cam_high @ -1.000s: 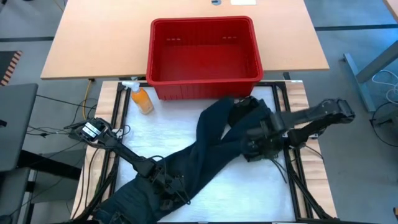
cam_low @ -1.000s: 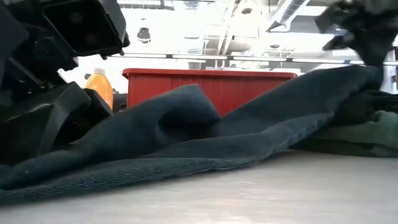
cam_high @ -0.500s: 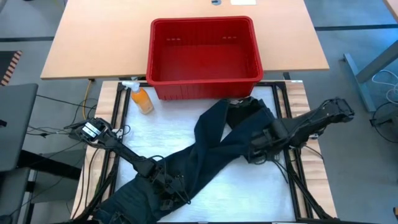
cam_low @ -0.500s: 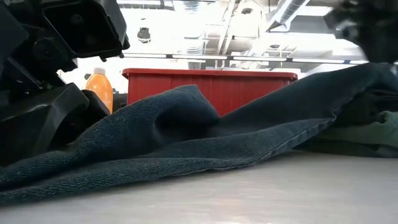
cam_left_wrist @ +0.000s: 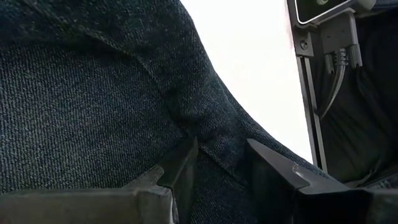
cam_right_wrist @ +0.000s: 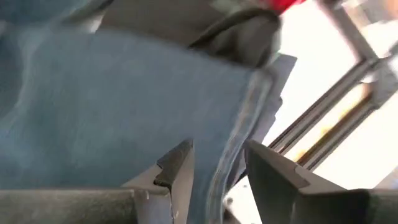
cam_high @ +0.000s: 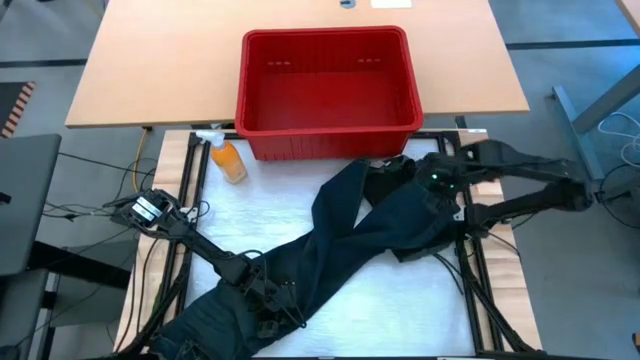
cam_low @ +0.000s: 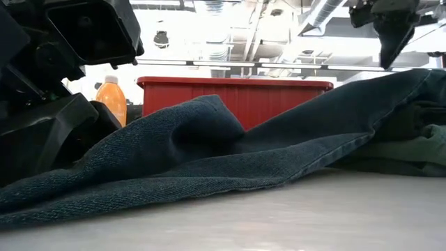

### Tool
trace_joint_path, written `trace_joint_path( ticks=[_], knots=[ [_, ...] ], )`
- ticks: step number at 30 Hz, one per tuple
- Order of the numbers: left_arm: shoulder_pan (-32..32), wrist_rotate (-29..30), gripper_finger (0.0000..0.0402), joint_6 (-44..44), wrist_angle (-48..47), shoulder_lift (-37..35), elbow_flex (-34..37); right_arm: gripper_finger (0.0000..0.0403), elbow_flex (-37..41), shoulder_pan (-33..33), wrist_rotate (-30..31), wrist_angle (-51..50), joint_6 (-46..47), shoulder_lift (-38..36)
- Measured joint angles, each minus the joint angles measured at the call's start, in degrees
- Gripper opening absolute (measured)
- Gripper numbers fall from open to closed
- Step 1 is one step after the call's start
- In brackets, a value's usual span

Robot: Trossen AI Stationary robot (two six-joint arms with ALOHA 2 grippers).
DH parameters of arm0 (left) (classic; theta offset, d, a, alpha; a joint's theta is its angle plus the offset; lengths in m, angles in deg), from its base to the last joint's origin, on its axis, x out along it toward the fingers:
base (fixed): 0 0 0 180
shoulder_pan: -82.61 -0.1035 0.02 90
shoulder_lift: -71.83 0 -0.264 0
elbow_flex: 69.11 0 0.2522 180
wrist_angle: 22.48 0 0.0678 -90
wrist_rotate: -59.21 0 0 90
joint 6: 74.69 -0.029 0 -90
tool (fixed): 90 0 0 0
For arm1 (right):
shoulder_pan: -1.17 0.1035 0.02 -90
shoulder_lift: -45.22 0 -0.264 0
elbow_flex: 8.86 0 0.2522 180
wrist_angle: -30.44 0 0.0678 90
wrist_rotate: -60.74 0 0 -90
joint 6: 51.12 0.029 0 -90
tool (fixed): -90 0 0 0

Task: Fold laundry
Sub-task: Fold the dark blue jeans

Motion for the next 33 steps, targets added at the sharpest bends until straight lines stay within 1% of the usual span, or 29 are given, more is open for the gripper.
trace_joint_path(
  ticks=[2,3,7,11,16,19,23,26,28,30,33],
  knots=[
    [0.0,0.17,0.0128,-0.99,0.0,0.0,0.0,0.017,1.44,-2.33,3.48,3.42,0.2,-1.66],
    [0.0,0.21,0.0128,-1.65,0.0,0.0,0.0,0.017,2.32,-4.0,4.13,4.99,-0.09,-2.35],
    [-0.16,0.28,0.0128,-2.14,0.08,0.02,0.02,0.0176,5.6,-12.48,2.69,7.59,-4.38,-3.41],
    [-0.11,0.28,0.0128,-2.13,0.14,0.02,0.02,0.0196,9.05,-19.85,0.59,12.31,-11.56,-3.35],
    [-0.11,0.37,0.0128,-1.51,0.2,0.04,0.04,0.0236,12.62,-27.17,-6.48,17.84,-17.96,-3.33],
    [-0.04,0.6,0.0128,-1.57,0.22,0.04,0.04,0.0251,14.63,-30.69,-7.82,18.84,-20.77,-3.31],
    [-0.02,0.8,0.0128,-2.0,0.22,0.04,0.04,0.0255,17.61,-33.78,-15.46,21.8,-24.37,-2.94],
    [-0.02,0.85,0.0128,-1.7,0.24,0.04,0.04,0.0255,19.04,-34.76,-21.33,23.83,-26.94,-2.94],
    [-0.02,0.87,0.0128,-1.52,0.25,0.04,0.04,0.0247,19.27,-34.58,-22.73,24.16,-29.12,-2.94],
    [-0.02,0.86,0.0128,-1.11,0.27,0.04,0.04,0.0224,19.27,-34.17,-22.15,24.31,-30.16,-3.15],
    [-0.02,0.85,0.0128,-0.52,0.29,0.04,0.02,0.0152,19.25,-33.65,-18.97,23.8,-30.44,-3.17]
  ],
)
